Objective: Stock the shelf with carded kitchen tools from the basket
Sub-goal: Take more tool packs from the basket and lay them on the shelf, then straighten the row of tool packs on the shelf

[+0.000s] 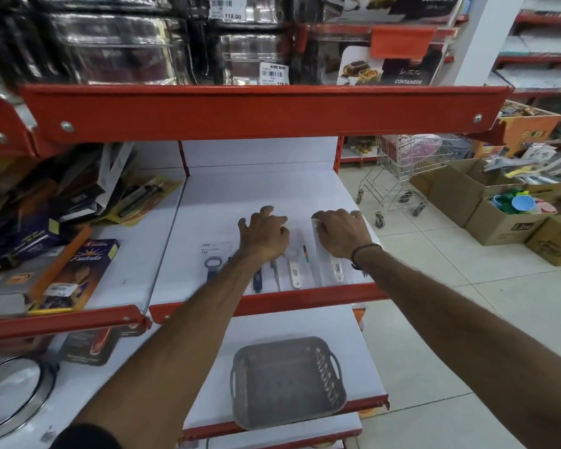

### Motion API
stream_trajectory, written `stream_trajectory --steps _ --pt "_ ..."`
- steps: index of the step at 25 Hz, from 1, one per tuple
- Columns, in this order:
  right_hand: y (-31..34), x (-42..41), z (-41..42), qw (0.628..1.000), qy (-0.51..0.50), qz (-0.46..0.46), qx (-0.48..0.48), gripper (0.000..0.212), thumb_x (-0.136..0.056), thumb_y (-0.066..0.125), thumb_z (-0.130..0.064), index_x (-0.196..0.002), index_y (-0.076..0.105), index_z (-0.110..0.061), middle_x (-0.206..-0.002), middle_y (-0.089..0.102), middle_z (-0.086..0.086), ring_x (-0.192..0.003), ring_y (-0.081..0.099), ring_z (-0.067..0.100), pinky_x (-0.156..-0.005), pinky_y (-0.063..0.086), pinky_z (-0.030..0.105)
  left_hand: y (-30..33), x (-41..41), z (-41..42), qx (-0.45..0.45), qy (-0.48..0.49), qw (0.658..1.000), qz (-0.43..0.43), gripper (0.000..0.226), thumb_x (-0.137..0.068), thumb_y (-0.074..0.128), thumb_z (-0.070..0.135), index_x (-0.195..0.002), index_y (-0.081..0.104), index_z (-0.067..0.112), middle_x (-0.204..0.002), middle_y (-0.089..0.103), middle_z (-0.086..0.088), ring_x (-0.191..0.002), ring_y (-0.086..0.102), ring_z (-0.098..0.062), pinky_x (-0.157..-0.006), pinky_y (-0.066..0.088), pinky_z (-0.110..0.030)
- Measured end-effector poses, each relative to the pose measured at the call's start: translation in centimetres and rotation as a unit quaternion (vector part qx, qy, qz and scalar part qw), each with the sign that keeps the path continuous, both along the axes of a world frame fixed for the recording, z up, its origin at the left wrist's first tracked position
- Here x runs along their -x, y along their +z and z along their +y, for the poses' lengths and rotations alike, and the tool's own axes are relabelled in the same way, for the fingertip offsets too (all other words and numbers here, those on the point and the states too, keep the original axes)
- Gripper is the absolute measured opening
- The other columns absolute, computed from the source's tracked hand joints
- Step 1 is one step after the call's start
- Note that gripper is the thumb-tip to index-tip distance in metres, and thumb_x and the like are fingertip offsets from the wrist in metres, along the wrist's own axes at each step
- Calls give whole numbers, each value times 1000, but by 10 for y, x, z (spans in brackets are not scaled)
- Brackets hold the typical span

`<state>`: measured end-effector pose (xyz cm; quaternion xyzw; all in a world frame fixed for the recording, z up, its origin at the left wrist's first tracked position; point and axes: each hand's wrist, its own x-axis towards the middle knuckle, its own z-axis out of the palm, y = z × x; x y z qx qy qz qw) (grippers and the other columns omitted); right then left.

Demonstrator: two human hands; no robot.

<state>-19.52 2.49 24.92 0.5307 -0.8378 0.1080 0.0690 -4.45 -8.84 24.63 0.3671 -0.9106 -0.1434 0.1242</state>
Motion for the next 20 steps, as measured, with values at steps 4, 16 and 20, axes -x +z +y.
stream_trajectory --steps 4,16,20 --pt "6 -9 -1 995 3 -42 -87 65 -92 56 -46 -151 35 -25 -152 47 1 -141 41 25 -114 30 51 24 -71 -36 -67 -1 998 13 42 -93 52 23 -135 54 21 -152 40 -4 -137 42 -26 -115 33 -46" --pt "10 -92 -43 943 164 -159 -243 88 -69 84 -49 -146 45 -30 -157 36 0 -143 35 24 -119 27 42 7 -165 -31 -76 -9 987 -145 79 -55 65 54 -130 55 34 -141 53 4 -125 49 -22 -103 31 -41" --pt "12 -100 -49 944 172 -146 -239 87 -68 84 -50 -144 48 -30 -156 38 -1 -142 37 24 -118 26 42 2 -164 -35 -51 -25 987 -150 74 -62 66 52 -132 54 33 -141 53 4 -124 49 -22 -100 31 -41"
